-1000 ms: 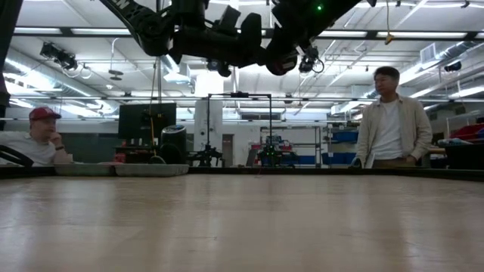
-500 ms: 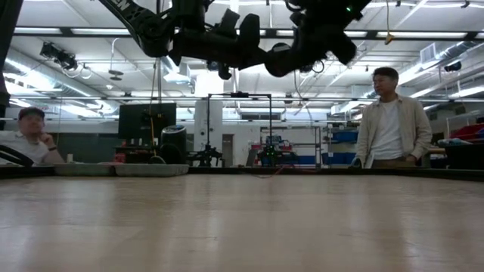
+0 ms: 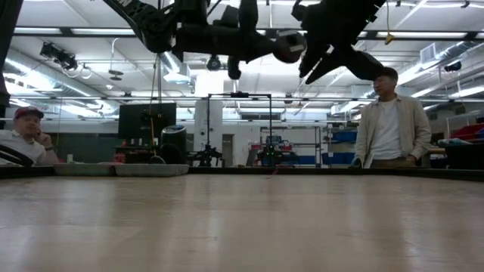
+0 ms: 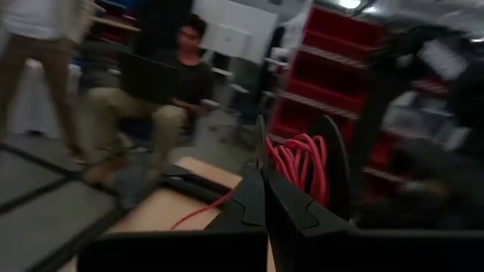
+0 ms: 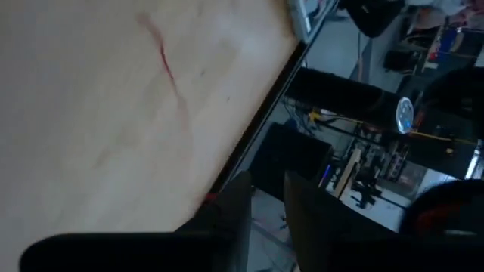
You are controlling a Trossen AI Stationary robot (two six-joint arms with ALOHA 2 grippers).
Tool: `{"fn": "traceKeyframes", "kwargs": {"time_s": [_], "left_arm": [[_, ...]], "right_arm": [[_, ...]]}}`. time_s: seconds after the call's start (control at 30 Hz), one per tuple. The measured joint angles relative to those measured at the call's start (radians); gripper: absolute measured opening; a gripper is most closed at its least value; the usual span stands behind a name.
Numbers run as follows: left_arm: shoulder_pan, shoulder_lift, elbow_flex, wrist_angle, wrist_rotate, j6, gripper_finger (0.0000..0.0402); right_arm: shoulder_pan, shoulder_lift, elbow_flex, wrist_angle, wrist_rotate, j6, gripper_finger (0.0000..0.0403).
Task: Coil cords
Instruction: Coil the red wire onto the spool
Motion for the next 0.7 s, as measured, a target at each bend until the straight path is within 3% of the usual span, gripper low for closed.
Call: {"fn": "traceKeyframes", "kwargs": {"time_s": [0.17,0.3,0.4,0.7], "left_arm": [[-0.019,-0.008,0.029,-0.003,0.059,-0.040,0.0000],[-0.041,-0.032,0.039,-0.005,0.086,-0.057,0.0000],[-0.047,-0.066,0.039,-0.024,0.108,-0.056,0.0000],[-0.056,-0.177,0.039,-0.111,0.112,-0.029,0.0000]], "right_arm": [[-0.002,0.000,0.000,-0.066,0.039,-0.078,0.0077],[0.033,0.001,-0.001,-0.100,0.184,-0.153,0.0077],[0.093,0.001,-0.001,-0.034,0.330,-0.204,0.0077],[0.231,-0.002,-0.001,0.113,0.433,-0.344,0.0073]]}}
